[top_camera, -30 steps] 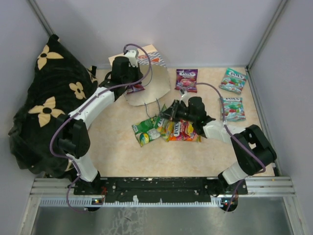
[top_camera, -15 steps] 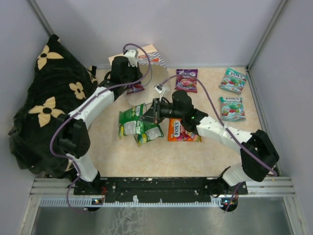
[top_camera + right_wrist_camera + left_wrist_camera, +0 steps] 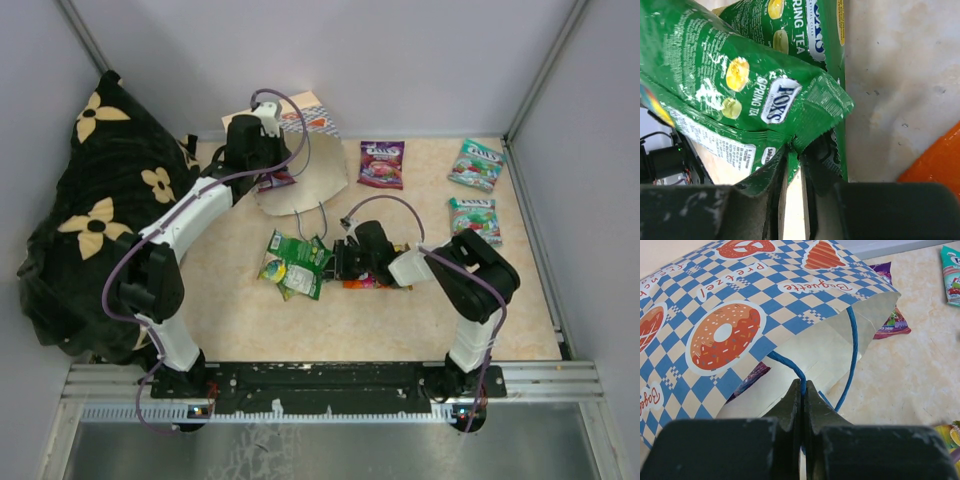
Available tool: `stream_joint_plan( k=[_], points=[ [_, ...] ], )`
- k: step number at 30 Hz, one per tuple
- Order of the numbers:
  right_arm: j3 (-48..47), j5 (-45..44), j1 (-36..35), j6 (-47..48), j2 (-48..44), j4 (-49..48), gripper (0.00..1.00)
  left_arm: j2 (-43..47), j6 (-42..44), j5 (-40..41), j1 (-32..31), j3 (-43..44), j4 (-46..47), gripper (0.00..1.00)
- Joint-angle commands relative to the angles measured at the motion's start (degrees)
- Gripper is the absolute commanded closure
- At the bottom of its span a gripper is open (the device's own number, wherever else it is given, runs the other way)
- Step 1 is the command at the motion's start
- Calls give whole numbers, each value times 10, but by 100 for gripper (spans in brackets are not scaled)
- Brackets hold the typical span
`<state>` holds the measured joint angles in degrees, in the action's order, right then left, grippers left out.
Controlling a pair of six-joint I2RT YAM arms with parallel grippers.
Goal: Take the snacks out of the paper bag
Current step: Place the snack at the center of the board.
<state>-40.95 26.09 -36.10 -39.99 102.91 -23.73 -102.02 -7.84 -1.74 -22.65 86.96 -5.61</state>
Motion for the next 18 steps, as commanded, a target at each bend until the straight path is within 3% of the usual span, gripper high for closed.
stream_joint_plan(
  k=[1,3,7,10,14,18],
  points=[
    [-3,-43,-4,19,20,-28,81,23,9,2,7,1,4,100],
    [-1,-60,-4,27,17,-19,73,27,10,5,9,-3,6,100],
    [-16,-136,-4,65,-40,57,33,32,12,7,10,-1,3,100],
    [-14,-207,-5,74,-164,81,3,38,10,10,10,2,-1,100],
    [9,-306,-3,1,-273,-26,1,44,0,10,11,1,1,100],
    [5,-307,14,-196,-191,-192,1,38,-18,-7,12,1,4,100]
  ],
)
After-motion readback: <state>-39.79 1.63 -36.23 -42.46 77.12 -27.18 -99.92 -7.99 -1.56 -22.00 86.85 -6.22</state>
